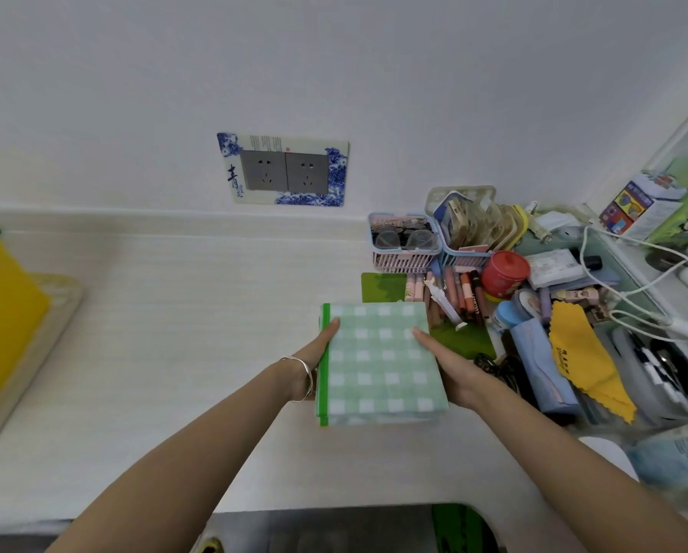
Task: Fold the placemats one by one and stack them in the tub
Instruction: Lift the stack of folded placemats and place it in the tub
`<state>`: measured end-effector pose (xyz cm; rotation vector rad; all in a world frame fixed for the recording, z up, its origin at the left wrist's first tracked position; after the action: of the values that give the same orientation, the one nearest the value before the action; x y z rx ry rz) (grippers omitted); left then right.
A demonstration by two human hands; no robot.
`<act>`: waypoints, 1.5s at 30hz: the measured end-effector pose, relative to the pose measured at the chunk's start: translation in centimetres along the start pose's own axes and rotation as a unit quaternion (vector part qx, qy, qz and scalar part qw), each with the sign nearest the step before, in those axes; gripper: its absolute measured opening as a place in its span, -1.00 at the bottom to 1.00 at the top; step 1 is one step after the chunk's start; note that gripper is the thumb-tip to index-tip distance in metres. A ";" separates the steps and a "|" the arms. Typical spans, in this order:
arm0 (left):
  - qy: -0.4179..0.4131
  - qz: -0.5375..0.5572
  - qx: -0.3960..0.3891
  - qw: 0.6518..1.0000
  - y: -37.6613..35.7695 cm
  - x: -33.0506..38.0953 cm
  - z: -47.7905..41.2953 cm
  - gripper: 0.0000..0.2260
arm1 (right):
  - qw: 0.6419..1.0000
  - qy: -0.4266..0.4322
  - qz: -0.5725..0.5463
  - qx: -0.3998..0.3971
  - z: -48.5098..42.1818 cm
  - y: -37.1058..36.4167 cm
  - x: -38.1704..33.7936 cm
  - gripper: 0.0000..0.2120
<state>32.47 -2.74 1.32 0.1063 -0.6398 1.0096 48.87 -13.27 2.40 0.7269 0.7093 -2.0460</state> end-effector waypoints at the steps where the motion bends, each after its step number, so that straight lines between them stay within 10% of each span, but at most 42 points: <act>1: -0.006 -0.002 0.003 1.000 1.1 0.7 0.7 -0.32 | 1.000 0.006 0.005 -0.006 0.0 -1.2 -0.6 -0.57; 8: -0.063 -0.033 0.020 0.997 11.0 7.4 7.4 -0.05 | 0.995 0.045 0.058 -0.064 1.0 -13.0 -7.0 -0.56; 20: -0.177 -0.041 0.054 0.982 32.7 17.0 25.1 -0.33 | 0.962 0.124 0.168 -0.173 3.5 -41.8 -16.5 -0.64; 45: -0.141 0.302 0.241 0.912 61.2 7.2 25.7 -0.42 | 0.770 -0.091 0.459 -0.433 -11.2 -78.0 -9.9 -0.32</act>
<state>-26.28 26.45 13.68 0.5215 -0.6896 1.7658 -9.26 38.22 18.96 0.2077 0.8437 -0.7190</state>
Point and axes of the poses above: each hand's wrist, its own z-axis away from the middle knuckle, its own y-axis out of the back of the hand, x = y × z, the point moved 9 cm from there along -z, towards the middle knuckle, and after that the axes turned 3 degrees about z, right-handed, at the moved point
